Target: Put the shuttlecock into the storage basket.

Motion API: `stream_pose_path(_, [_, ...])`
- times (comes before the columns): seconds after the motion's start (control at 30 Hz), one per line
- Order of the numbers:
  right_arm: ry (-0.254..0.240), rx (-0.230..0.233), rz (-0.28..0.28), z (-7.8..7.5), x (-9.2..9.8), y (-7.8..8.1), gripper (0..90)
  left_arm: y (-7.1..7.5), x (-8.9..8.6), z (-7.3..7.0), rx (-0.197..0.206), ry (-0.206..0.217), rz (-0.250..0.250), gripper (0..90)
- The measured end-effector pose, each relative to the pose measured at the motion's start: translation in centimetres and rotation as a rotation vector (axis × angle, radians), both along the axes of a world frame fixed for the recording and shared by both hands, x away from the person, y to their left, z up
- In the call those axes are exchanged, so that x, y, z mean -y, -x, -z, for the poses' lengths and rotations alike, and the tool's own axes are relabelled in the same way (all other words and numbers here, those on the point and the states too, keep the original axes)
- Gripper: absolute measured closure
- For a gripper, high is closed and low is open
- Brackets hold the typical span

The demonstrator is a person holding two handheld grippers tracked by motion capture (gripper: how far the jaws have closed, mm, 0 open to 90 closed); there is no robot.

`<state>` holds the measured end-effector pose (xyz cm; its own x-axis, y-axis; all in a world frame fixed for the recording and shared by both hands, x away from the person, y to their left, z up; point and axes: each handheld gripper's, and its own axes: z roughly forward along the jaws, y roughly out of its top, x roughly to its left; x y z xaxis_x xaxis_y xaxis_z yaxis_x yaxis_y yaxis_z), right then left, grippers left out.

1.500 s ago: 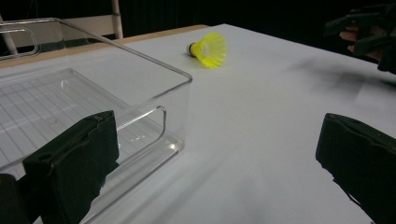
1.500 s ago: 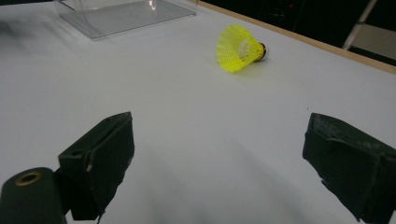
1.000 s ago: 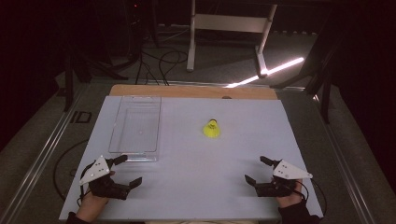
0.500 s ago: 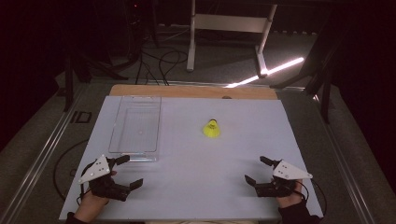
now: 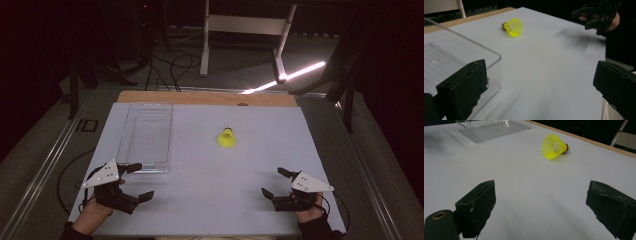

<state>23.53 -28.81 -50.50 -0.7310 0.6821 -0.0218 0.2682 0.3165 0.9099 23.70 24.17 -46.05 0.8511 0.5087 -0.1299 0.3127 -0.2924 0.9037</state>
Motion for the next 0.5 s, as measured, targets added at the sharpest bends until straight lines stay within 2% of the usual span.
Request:
stream_pose_path(0.13, [0.002,0.001,-0.004,0.0,0.0,0.0,9.2,-0.2,0.4,-1.1,-0.003,-0.04,0.015,0.1])
stream_pose_path(0.23, [-0.001,0.0,-0.006,0.0,0.0,0.0,9.2,-0.4,0.8,-1.6,-0.022,-0.067,0.031,0.1])
stream_pose_path(0.5, [-0.006,-0.001,-0.009,0.0,0.0,0.0,9.2,-0.7,2.1,-2.0,-0.069,-0.135,0.082,0.1])
